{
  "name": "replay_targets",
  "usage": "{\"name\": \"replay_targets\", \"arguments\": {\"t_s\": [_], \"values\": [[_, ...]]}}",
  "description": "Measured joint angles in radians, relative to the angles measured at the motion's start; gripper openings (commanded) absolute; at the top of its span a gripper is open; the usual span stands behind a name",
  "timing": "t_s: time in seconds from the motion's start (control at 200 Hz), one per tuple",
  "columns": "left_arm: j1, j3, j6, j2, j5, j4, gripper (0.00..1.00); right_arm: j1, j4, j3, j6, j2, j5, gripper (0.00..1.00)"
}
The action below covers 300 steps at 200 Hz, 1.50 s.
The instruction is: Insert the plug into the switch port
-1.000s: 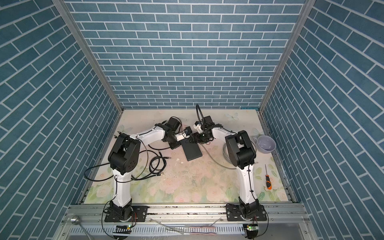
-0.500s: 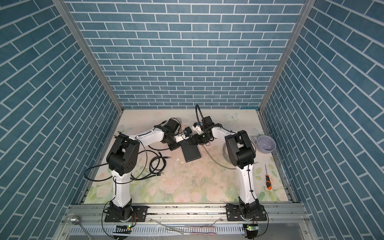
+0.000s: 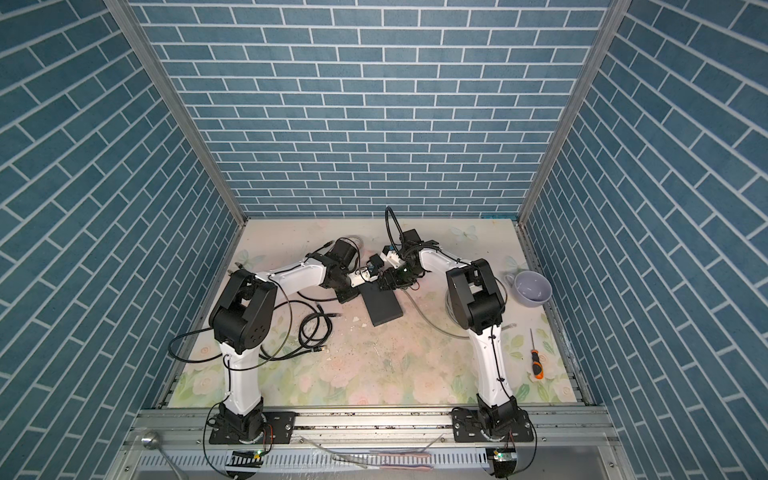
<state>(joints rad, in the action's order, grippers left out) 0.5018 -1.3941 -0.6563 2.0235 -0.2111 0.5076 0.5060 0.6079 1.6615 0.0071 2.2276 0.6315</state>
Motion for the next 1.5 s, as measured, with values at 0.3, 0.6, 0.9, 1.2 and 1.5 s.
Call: {"name": "replay_targets", "arguments": {"t_s": [0.3,0.6,0.9,1.2,1.5], "values": [[0.001,0.000,-0.003,-0.002,-0.010,0.010,0.04,0.003,0.021,0.003,-0.038,0.000,-0.004,0.52],[0.010,-0.027,-0.029,0.002,0.026,0.055,0.15,0.007,-0.052,-0.053,0.071,-0.034,-0.039,0.55],[0.012,-0.040,-0.063,-0.003,-0.017,0.047,0.40,-0.011,-0.101,-0.100,0.181,-0.065,-0.062,0.59],[-0.011,-0.049,-0.059,-0.112,0.005,0.113,0.43,-0.031,-0.106,-0.130,0.218,-0.112,-0.101,0.64],[-0.039,0.044,0.247,-0.280,0.102,0.091,0.42,-0.037,-0.108,-0.201,0.229,-0.277,-0.137,0.65]]}}
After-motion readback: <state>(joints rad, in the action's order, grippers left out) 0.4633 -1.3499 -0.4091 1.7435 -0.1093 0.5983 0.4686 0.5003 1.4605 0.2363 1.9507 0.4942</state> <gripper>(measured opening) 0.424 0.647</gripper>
